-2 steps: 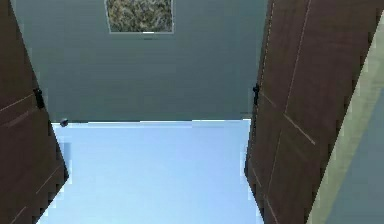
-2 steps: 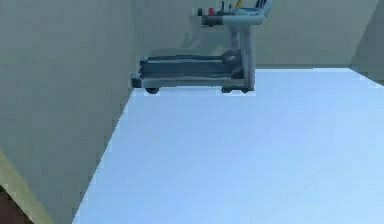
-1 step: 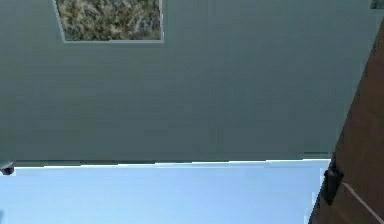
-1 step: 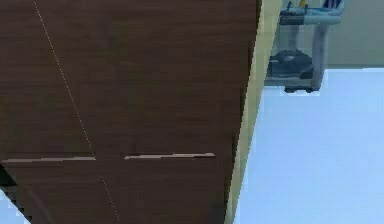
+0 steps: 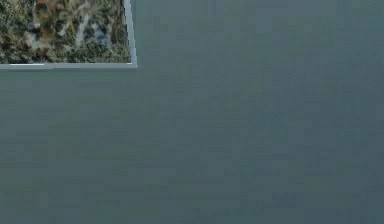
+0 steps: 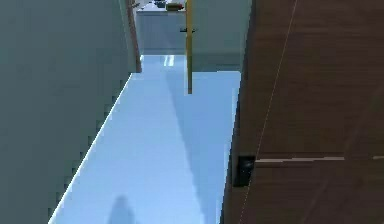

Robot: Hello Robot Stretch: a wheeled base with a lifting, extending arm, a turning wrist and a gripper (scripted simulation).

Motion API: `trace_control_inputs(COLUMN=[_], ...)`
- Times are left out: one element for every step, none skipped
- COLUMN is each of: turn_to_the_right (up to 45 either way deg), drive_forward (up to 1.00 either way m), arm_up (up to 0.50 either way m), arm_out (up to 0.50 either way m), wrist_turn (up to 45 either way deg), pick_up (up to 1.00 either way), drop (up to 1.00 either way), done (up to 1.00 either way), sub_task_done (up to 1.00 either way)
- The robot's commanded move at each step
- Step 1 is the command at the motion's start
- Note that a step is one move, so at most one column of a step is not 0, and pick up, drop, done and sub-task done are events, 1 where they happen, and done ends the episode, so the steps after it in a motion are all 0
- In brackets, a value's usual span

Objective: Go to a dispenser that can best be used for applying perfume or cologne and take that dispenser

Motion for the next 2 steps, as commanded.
trace_control_inputs(turn_to_the_right=[45.0, 9.0], drive_forward=[0.00, 0.00], arm_up=[0.00, 0.00], arm_out=[0.00, 0.00], wrist_turn=[0.0, 0.0], pick_up=[0.00, 0.00], drop=[0.00, 0.00], done=[0.00, 0.00], sub_task_done=[0.00, 0.00])
